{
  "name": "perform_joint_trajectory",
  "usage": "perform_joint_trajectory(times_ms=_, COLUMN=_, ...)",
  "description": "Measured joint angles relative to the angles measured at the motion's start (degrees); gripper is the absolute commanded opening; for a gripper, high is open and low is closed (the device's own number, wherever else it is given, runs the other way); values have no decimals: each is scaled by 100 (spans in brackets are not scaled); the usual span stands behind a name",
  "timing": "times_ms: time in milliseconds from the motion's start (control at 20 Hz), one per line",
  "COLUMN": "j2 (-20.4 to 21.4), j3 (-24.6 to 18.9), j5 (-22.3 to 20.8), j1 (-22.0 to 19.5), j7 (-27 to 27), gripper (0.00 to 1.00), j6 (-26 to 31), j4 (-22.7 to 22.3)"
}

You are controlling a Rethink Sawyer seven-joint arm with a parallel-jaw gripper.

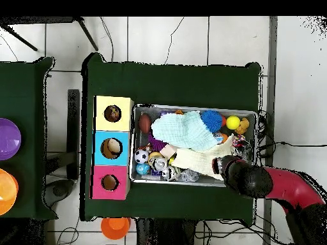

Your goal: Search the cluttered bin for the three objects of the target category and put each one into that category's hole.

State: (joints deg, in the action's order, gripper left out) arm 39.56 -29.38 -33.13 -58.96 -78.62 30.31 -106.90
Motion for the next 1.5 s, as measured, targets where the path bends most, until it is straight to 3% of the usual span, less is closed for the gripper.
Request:
perform_joint_trajectory(times_ms=400, j2=-235, j3=-539, j5=-183, j1=-191, j7=609, gripper=0, j6=19, j4=22)
perform_joint_trajectory(times_ms=1100, j2=-321, j3=-1132, j5=-333, j1=-414, j7=628, gripper=0, j6=21, j4=83)
perform_joint_trajectory(times_ms=1500, j2=-321, j3=-1158, j5=-993, j1=-312, j7=628, gripper=0, j6=20, j4=307)
